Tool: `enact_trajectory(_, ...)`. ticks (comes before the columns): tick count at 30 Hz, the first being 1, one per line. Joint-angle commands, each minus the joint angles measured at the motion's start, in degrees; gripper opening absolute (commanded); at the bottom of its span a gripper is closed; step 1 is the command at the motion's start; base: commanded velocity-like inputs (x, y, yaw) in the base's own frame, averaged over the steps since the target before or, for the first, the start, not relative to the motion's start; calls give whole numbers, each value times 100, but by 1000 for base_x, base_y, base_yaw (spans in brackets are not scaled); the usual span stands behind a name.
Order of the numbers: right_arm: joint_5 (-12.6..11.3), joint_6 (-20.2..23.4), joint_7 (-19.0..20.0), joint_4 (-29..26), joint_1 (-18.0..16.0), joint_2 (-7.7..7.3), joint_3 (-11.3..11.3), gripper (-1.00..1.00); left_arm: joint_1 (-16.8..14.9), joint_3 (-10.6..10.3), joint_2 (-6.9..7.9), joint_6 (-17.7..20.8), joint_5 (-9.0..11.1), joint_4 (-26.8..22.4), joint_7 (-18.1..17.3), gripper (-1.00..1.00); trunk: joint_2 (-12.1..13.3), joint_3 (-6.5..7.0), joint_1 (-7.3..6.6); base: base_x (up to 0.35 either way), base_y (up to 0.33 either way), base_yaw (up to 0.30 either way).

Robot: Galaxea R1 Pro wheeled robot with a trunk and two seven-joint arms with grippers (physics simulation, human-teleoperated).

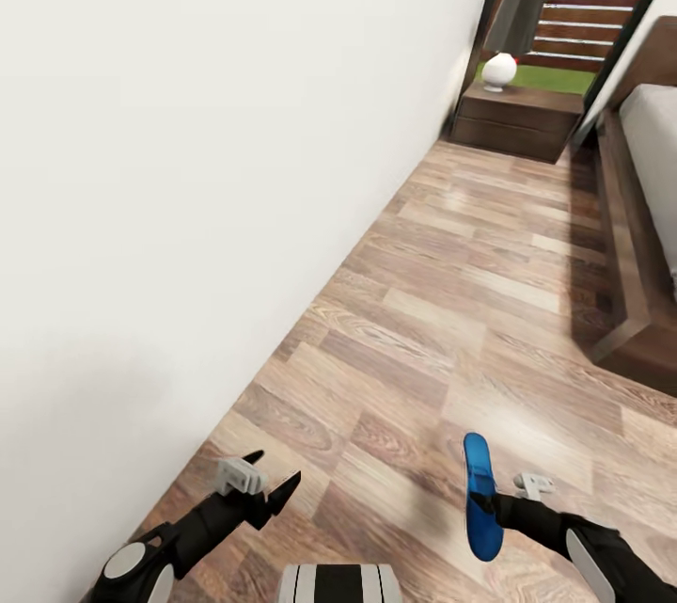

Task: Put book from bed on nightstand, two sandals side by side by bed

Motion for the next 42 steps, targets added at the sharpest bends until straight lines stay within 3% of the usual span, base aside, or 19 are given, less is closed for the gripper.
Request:
enact_trajectory(1,-62,-6,14,50,-3,0,-13,-100,-1,-45,1,53,55,6,-7,100,-2,-4,-1,0,0,-284)
enact_trajectory(20,-63,-130,13,285,-3,-2,-12,-100,-1,-145,1,44,51,53,-3,100,22,395,-48,0,0,-284)
enact_trajectory(28,-59,-148,13,547,-1,-21,-12,-100,-1,-322,1,48,44,290,9,100,33,572,-68,0,0,-284)
enact_trajectory(30,-60,-302,13,869,3,-29,-12,-100,-1,-330,1,50,43,311,10,100,36,617,-73,0,0,-284)
enact_trajectory(35,-64,-1192,35,1598,0,-28,-14,-100,-1,-374,-7,45,35,474,33,100,43,727,-86,0,0,-284)
enact_trajectory(42,-66,-1385,39,1736,-2,-28,-4,-100,-1,-395,-32,44,34,573,40,100,52,882,-104,0,0,-284)
